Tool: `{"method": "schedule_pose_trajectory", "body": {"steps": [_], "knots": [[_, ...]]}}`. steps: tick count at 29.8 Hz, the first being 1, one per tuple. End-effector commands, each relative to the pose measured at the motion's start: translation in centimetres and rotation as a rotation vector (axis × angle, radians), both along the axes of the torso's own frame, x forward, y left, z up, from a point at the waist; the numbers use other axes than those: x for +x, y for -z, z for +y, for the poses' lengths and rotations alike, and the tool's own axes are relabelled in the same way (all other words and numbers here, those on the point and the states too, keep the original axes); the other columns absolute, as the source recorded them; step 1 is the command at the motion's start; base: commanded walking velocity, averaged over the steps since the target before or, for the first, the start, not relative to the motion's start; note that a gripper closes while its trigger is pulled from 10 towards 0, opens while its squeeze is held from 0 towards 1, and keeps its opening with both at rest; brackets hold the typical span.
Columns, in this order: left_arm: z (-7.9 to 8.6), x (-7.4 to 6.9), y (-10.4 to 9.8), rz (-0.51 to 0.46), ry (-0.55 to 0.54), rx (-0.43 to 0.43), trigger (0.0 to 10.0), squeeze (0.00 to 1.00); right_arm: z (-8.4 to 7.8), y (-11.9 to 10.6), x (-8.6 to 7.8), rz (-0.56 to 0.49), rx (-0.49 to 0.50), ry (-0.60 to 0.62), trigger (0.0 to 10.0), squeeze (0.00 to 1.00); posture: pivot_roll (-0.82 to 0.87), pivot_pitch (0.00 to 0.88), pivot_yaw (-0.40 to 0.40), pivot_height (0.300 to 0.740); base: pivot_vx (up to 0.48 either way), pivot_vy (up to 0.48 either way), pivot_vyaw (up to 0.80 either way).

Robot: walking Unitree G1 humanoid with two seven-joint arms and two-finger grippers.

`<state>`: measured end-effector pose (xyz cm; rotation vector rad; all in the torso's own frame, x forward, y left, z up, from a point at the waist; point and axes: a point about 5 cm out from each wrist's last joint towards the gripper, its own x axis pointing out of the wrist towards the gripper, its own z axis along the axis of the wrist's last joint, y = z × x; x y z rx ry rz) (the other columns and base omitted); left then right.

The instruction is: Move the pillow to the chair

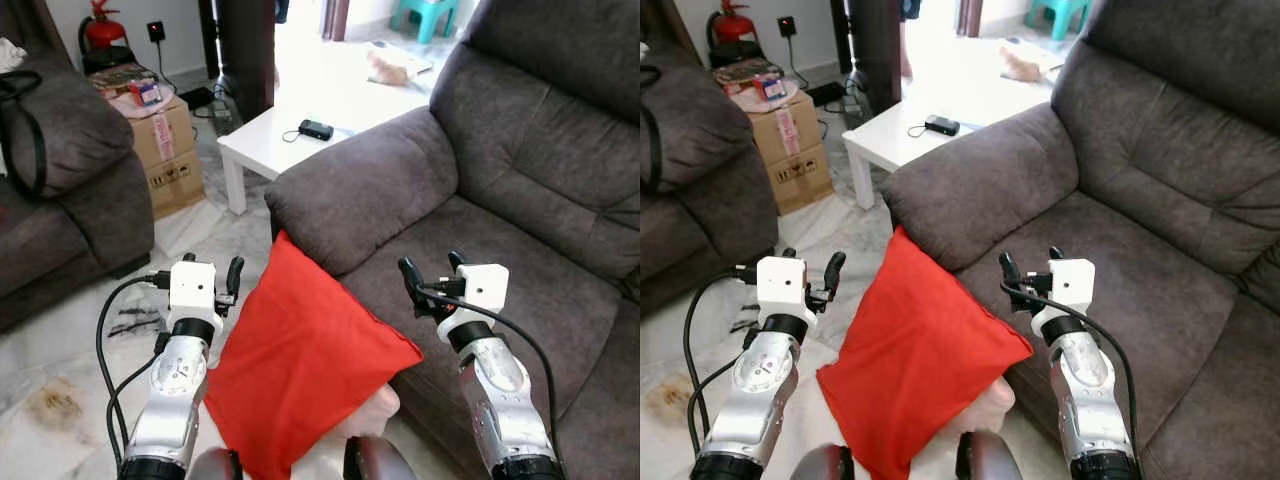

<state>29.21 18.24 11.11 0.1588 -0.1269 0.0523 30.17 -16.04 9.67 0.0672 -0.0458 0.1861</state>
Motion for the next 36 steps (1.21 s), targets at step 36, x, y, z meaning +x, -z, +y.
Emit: {"method": "schedule_pose_trajectory", "body": {"steps": [36], "knots": [[0.3,-0.3,0.0,0.004,-0.029,0.000,10.0,0.00,-0.4,2.1,0.3,0.121,-0.020,0.027,10.0,0.00,0.01,0.107,-0.096,0.575,0.000,0.000,0.00]]}}
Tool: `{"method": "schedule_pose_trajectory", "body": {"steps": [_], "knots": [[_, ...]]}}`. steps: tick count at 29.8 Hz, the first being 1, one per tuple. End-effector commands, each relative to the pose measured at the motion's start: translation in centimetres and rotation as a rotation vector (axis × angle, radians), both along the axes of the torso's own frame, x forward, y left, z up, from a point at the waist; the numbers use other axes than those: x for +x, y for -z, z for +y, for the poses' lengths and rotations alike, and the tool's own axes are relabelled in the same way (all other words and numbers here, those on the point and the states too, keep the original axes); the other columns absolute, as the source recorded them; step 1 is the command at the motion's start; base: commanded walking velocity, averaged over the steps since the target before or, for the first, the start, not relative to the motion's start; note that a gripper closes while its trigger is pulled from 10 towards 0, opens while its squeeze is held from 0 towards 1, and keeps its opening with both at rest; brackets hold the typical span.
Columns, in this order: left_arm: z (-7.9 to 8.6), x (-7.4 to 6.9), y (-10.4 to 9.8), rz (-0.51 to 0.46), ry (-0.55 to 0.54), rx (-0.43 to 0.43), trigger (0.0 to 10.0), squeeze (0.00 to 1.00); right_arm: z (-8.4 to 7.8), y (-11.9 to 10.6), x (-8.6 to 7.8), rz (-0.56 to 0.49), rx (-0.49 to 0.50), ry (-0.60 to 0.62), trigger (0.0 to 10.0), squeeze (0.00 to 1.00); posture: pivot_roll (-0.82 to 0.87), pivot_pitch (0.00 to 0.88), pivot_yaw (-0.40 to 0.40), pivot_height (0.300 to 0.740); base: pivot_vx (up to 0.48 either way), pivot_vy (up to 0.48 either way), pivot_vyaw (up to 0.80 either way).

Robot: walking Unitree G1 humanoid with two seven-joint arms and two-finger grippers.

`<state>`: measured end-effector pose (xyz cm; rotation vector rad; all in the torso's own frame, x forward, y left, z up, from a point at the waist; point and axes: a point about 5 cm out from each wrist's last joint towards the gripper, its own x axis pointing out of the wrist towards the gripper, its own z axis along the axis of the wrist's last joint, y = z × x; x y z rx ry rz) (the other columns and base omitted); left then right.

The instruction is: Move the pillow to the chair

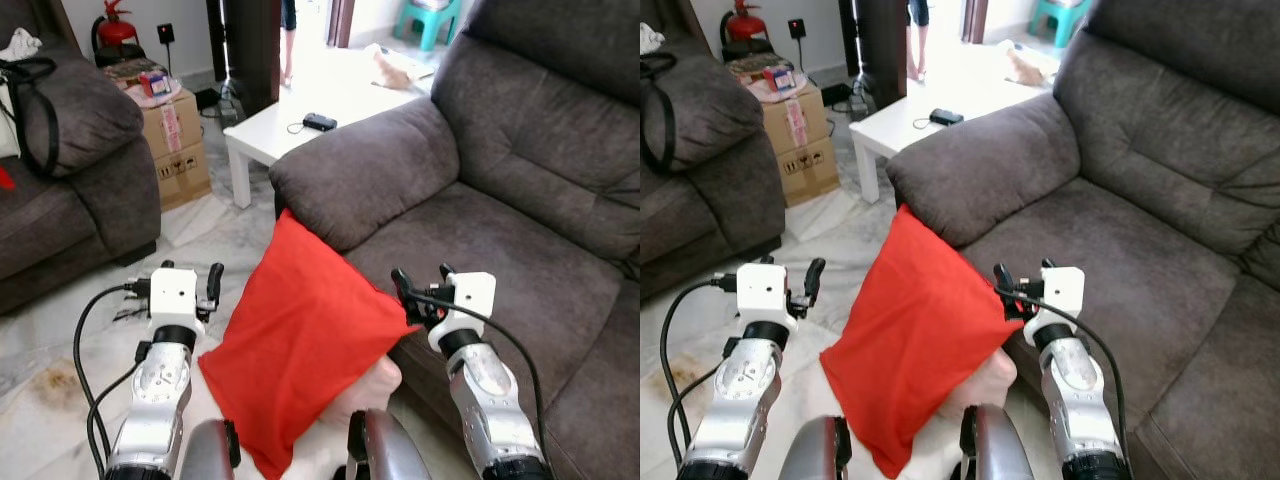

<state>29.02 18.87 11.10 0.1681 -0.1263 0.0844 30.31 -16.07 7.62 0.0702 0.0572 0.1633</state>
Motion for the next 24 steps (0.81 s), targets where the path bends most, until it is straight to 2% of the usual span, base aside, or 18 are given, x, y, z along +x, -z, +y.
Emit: {"method": "schedule_pose_trajectory", "body": {"steps": [1,3,4,7,8,10,11,12,15,16,18,24], "knots": [[-0.2,-0.1,0.0,0.005,-0.003,-0.012,10.0,0.00,-0.4,0.2,0.3,0.030,-0.022,0.009,10.0,0.00,0.01,0.108,-0.098,0.575,0.000,0.000,0.00],[0.5,-0.2,0.0,0.004,-0.032,-0.029,10.0,0.00,-0.3,0.5,0.7,0.066,-0.001,0.022,10.0,0.00,0.01,0.108,-0.100,0.575,0.000,0.000,0.00],[1.4,-0.4,0.1,0.007,-0.071,-0.040,10.0,0.00,-0.3,0.9,1.2,0.104,0.011,0.035,10.0,0.00,0.01,0.110,-0.103,0.575,0.000,0.000,0.00],[3.1,-1.1,0.2,0.015,-0.148,-0.020,10.0,0.00,-0.2,1.2,1.7,0.137,0.060,0.056,10.0,0.00,0.02,0.116,-0.108,0.575,0.000,0.000,0.00],[3.1,-1.1,0.2,0.015,-0.148,-0.020,10.0,0.00,-0.2,1.2,1.7,0.137,0.060,0.056,10.0,0.00,0.02,0.116,-0.108,0.575,0.000,0.000,0.00],[4.7,-2.0,0.6,0.029,-0.230,-0.025,10.0,0.00,0.0,1.4,2.1,0.162,0.097,0.065,10.0,0.00,0.04,0.120,-0.115,0.575,0.000,0.000,0.00],[6.0,-2.9,0.8,0.041,-0.280,-0.030,10.0,0.00,0.2,1.4,2.4,0.175,0.126,0.066,10.0,0.00,0.05,0.125,-0.120,0.575,0.000,0.000,0.00],[6.3,-3.2,0.9,0.046,-0.291,-0.029,10.0,0.00,0.3,1.5,2.5,0.180,0.132,0.066,10.0,0.00,0.05,0.125,-0.120,0.575,0.000,0.000,0.00],[6.5,-4.0,1.3,0.066,-0.289,-0.016,10.0,0.00,0.4,1.8,2.7,0.217,0.147,0.079,10.0,0.00,0.06,0.129,-0.126,0.575,0.000,0.000,0.00],[6.0,-4.8,2.2,0.106,-0.257,-0.016,10.0,0.00,0.7,2.5,2.9,0.276,0.163,0.086,10.0,0.00,0.07,0.138,-0.135,0.575,0.000,0.000,0.00],[5.3,-5.4,3.1,0.142,-0.228,-0.026,10.0,0.00,1.0,3.0,2.9,0.318,0.188,0.083,10.0,0.00,0.09,0.144,-0.141,0.575,0.000,0.000,0.00],[4.2,-6.4,4.6,0.190,-0.235,-0.050,10.0,0.00,2.4,4.1,2.8,0.419,0.222,0.027,10.0,0.00,0.09,0.157,-0.158,0.575,0.000,0.000,0.00]]}}
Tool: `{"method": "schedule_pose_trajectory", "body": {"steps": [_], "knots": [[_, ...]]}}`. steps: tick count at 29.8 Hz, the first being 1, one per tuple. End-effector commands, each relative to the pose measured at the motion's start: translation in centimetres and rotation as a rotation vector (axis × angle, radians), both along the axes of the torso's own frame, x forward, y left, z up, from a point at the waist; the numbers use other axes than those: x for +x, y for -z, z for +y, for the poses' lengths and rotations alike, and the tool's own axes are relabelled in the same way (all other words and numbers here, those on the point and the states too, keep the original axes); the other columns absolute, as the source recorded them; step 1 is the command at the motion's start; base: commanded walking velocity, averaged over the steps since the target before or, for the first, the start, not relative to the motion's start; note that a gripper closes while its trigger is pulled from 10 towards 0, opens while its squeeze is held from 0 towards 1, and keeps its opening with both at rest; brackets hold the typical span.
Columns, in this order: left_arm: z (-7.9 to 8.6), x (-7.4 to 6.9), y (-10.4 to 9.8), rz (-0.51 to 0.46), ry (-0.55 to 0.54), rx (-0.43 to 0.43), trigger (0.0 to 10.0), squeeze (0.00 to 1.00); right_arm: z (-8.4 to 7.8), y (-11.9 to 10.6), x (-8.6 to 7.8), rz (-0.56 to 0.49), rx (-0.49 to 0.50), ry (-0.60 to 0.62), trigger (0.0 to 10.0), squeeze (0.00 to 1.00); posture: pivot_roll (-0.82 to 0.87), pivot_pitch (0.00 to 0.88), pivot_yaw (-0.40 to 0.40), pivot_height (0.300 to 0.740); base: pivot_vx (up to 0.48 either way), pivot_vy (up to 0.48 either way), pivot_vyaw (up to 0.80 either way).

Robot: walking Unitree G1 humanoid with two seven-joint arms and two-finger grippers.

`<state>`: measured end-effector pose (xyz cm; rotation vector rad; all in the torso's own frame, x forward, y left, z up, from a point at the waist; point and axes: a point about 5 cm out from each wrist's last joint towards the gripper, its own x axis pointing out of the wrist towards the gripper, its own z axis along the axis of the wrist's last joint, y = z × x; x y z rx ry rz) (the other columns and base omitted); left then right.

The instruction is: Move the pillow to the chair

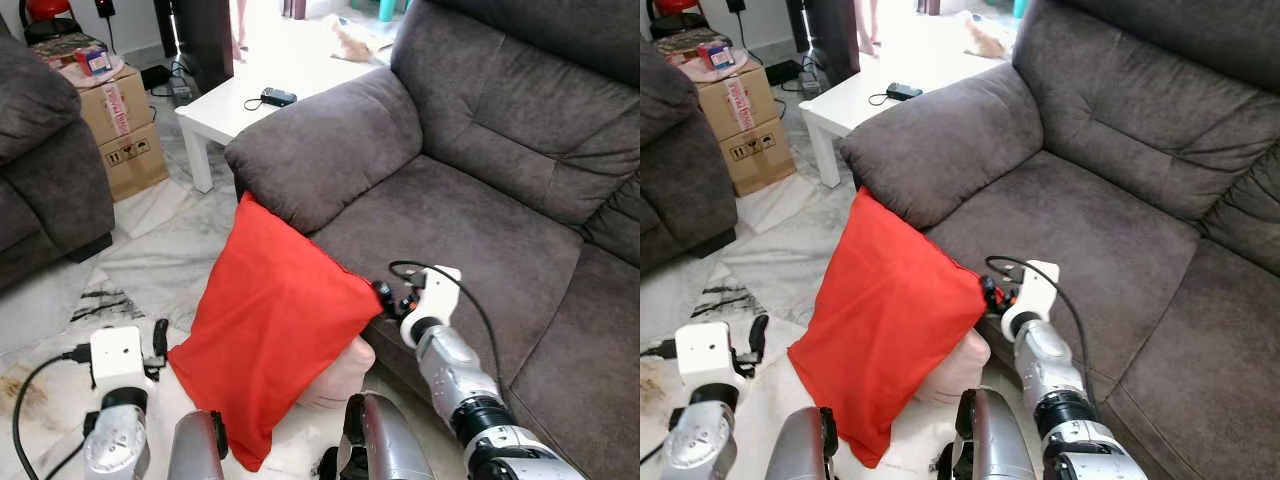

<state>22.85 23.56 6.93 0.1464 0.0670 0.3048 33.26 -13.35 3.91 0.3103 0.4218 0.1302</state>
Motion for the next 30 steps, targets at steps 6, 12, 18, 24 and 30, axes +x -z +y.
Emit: {"method": "schedule_pose_trajectory", "body": {"steps": [6,12,18,24,30], "knots": [[-0.9,-0.7,0.5,0.026,-0.006,-0.023,10.0,0.00,0.2,1.2,-0.5,0.084,0.037,-0.012,10.0,0.00,0.10,0.170,-0.171,0.575,0.000,0.000,0.00],[-0.7,-1.3,0.4,0.023,-0.023,-0.026,10.0,0.00,0.2,1.4,-0.6,0.103,0.138,0.034,10.0,1.00,0.12,0.191,-0.183,0.575,0.000,0.000,0.00],[-1.3,-0.8,-0.3,-0.008,-0.004,-0.049,10.0,0.00,0.2,0.8,-0.1,0.085,0.230,0.061,10.0,1.00,0.14,0.217,-0.196,0.575,0.000,0.000,0.00],[-2.4,-0.2,-2.0,-0.066,0.051,-0.063,10.0,0.00,1.0,0.2,0.2,0.049,0.263,0.014,10.0,1.00,0.15,0.247,-0.199,0.575,0.000,0.000,0.00],[-2.4,-0.1,-3.6,-0.110,0.059,-0.074,10.0,0.00,1.5,0.2,0.1,0.041,0.269,-0.006,10.0,1.00,0.16,0.276,-0.197,0.575,0.000,0.000,0.00]]}}
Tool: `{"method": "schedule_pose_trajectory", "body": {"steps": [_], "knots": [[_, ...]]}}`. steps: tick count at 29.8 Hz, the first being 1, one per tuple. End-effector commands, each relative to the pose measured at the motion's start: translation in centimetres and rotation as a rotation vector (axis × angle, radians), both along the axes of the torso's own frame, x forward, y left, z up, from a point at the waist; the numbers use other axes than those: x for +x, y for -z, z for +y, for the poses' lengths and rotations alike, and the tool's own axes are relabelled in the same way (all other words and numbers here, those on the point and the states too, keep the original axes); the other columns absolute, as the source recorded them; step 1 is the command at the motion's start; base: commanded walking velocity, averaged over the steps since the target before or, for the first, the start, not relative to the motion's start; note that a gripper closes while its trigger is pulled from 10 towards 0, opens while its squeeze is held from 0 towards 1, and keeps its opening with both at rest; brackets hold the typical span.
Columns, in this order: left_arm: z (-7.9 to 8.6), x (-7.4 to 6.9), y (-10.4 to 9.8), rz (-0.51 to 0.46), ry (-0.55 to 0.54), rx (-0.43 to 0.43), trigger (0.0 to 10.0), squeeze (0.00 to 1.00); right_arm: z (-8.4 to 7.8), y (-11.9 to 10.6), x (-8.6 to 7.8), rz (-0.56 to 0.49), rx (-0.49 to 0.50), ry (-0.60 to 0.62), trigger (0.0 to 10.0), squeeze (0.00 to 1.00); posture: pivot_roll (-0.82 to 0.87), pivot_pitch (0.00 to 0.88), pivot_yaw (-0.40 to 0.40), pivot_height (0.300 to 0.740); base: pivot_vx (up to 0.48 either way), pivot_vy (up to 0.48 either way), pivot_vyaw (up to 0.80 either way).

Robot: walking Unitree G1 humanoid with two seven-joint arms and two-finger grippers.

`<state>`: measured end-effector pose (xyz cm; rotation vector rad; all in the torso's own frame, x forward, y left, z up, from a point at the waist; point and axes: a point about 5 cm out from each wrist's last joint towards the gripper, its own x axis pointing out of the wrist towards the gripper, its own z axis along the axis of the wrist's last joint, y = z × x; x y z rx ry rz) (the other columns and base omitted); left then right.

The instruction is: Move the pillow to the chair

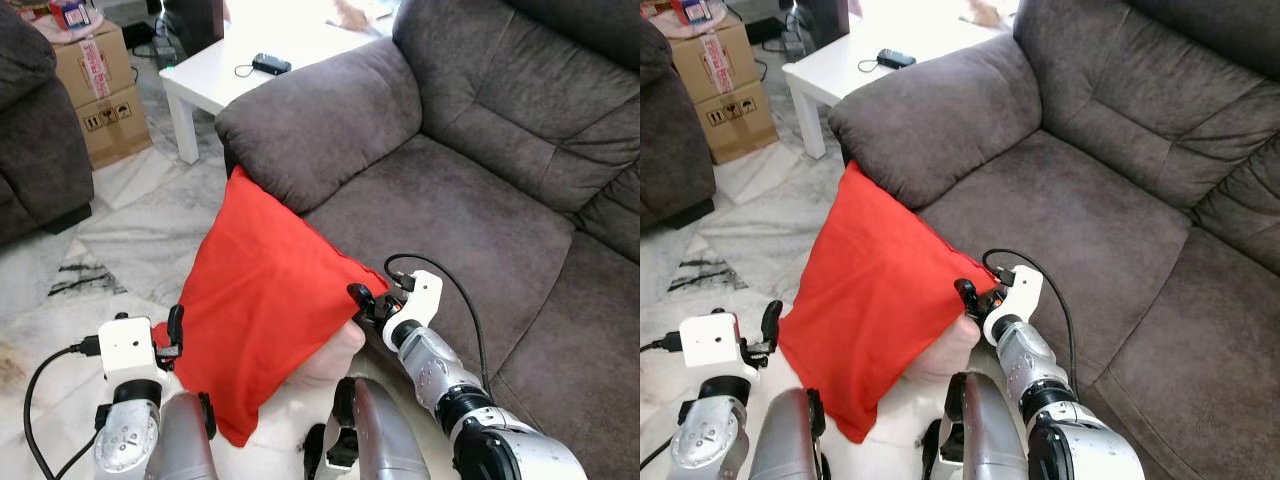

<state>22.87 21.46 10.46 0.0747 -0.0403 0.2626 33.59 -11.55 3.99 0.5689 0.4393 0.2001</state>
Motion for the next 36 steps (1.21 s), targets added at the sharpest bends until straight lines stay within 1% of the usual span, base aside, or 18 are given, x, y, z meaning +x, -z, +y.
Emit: {"method": "schedule_pose_trajectory", "body": {"steps": [1,4,10,20,24,26,32,36], "knots": [[-0.3,-0.2,-0.5,-0.005,0.011,-0.023,10.0,0.00,-0.2,0.3,-0.2,0.009,0.011,0.011,10.0,1.00,0.16,0.282,-0.197,0.575,0.000,0.000,0.00],[-0.3,-0.2,-1.3,-0.022,0.010,-0.048,10.0,0.00,0.1,0.2,-0.1,-0.002,0.021,0.001,10.0,1.00,0.17,0.295,-0.197,0.575,0.000,0.000,0.00],[-0.8,-0.2,-2.9,-0.060,0.025,-0.096,10.0,0.00,0.8,-0.4,0.1,-0.036,0.080,-0.024,10.0,1.00,0.19,0.315,-0.199,0.575,0.000,0.000,0.00],[-1.0,-0.8,-4.0,-0.069,0.024,-0.122,10.0,0.00,2.2,-1.4,0.5,-0.095,0.143,-0.061,10.0,1.00,0.21,0.342,-0.205,0.575,0.000,0.000,0.00],[-1.2,-0.9,-4.3,-0.071,0.025,-0.125,10.0,0.00,2.2,-1.5,0.6,-0.099,0.130,-0.056,10.0,1.00,0.22,0.346,-0.209,0.575,0.000,0.000,0.00],[-1.2,-1.0,-4.4,-0.075,0.019,-0.128,10.0,0.00,2.1,-1.6,0.7,-0.105,0.111,-0.052,10.0,0.00,0.22,0.355,-0.213,0.575,0.000,0.000,0.00],[-1.4,-1.5,-4.6,-0.072,0.009,-0.135,10.0,0.00,2.3,-1.5,0.7,-0.094,0.090,-0.044,10.0,0.00,0.22,0.378,-0.218,0.575,0.000,0.000,0.00],[-1.4,-1.8,-4.6,-0.064,0.004,-0.139,10.0,0.00,2.5,-1.9,1.0,-0.099,0.103,-0.028,10.0,0.00,0.22,0.397,-0.217,0.575,0.000,0.000,0.00]]}}
